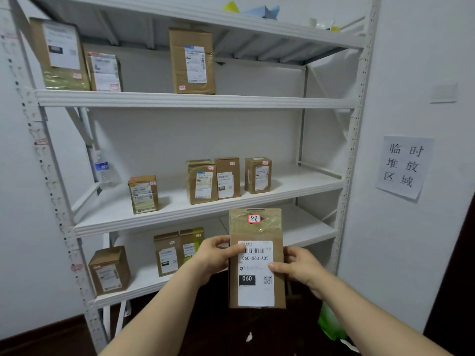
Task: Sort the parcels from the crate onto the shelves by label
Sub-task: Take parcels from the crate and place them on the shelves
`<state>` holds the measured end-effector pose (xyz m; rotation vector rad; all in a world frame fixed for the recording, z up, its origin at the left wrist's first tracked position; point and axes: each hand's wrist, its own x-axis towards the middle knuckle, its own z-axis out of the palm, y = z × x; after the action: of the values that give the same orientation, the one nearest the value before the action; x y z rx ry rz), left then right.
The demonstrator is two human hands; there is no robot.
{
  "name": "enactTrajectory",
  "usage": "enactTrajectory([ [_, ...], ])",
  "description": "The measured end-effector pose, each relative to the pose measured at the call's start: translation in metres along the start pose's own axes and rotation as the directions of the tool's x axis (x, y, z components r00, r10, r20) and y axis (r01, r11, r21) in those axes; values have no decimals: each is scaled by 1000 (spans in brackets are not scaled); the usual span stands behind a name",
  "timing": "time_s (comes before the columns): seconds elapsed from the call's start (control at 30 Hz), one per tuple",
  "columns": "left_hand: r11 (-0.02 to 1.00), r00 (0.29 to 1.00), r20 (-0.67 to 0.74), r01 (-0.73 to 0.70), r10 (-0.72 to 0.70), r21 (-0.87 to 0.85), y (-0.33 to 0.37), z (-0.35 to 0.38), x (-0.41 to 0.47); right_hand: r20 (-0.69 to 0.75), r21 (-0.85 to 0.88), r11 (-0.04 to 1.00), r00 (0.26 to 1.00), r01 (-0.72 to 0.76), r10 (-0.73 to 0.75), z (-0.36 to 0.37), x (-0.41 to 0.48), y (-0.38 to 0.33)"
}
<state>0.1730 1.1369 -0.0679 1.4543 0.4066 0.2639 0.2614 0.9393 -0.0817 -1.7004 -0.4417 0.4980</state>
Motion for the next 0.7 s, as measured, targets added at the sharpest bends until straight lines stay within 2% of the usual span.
enactTrajectory([
  [0.17,1000,999,-42,15,-15,16,4,-24,26,57,4,999,997,47,-47,15,44,-13],
  [0.43,997,983,-166,70,-73,-24,7,-51,72,195,-14,999,980,29,-25,36,128,-12],
  [0.7,993,957,-275,108,-91,49,27,-65,133,320,-25,999,947,21,-12,47,224,-25],
])
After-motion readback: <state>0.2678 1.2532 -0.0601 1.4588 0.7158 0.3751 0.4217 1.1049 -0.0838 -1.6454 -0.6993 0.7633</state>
